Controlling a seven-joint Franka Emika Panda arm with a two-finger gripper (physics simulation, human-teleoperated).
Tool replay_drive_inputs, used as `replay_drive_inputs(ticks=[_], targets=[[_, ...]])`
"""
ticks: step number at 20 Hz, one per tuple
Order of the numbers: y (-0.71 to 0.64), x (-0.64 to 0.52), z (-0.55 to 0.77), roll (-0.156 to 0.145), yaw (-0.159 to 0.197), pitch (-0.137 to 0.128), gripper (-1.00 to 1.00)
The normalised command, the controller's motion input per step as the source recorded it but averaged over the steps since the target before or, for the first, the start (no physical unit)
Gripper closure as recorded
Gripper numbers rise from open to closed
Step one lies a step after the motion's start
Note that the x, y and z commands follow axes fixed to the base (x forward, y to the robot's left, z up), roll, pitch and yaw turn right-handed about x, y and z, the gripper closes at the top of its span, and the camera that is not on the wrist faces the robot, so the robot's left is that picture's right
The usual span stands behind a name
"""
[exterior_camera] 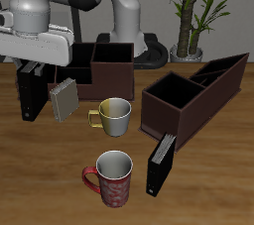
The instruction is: Place the right black book into the back desk caddy's back compartment
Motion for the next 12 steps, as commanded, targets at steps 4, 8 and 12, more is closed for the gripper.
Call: replay_drive_inputs(ticks=[4, 8, 12], targets=[[-0.18, -0.41, 0.54, -0.012, 0.058, -0.053, 1.0], [-0.17, -0.53, 0.6, 0.007, 0.027, -0.063, 1.0], [-0.1, -0.47, 0.34, -0.004, 0.047, 0.008, 1.0]])
